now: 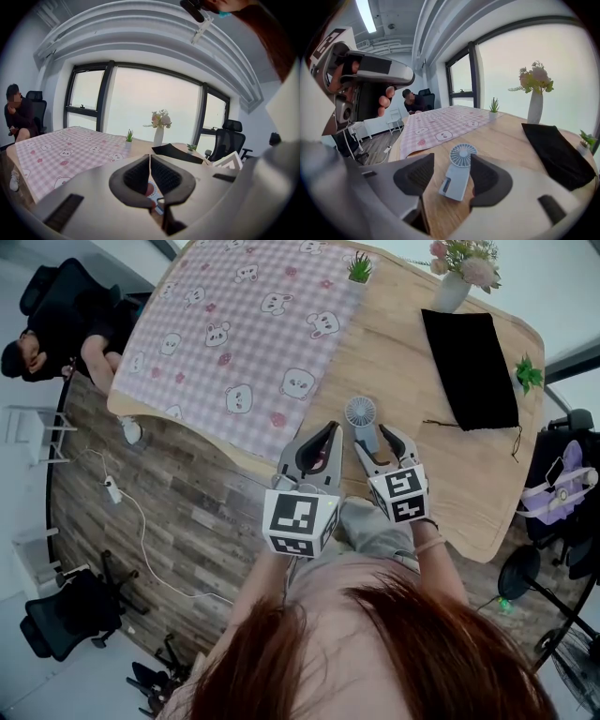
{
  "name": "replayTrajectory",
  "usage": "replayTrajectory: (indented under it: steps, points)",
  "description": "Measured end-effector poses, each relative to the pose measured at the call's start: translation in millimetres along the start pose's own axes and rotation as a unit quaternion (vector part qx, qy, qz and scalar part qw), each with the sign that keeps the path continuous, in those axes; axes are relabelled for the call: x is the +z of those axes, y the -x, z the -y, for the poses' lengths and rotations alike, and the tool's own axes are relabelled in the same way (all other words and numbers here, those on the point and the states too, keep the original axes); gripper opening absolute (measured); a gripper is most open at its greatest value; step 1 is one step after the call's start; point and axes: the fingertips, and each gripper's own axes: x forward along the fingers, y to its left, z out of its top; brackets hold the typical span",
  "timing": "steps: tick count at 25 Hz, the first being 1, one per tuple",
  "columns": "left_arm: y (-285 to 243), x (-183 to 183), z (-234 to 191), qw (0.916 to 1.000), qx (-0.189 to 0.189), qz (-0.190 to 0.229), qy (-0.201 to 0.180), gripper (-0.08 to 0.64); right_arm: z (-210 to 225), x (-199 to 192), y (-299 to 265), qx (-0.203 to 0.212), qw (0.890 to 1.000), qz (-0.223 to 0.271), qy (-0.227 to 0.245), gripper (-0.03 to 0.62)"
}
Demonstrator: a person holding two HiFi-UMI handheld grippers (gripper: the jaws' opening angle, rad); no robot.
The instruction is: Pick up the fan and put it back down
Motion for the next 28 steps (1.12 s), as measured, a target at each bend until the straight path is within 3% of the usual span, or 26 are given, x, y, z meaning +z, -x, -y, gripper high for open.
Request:
replayTrajectory:
  steps: [28]
  points:
    - [-21,-26,-25,0.9992,0.013,-0.028,0.025,0.014,9,-55,-53,-0.025,0.995,-0.080,-0.048,0.267]
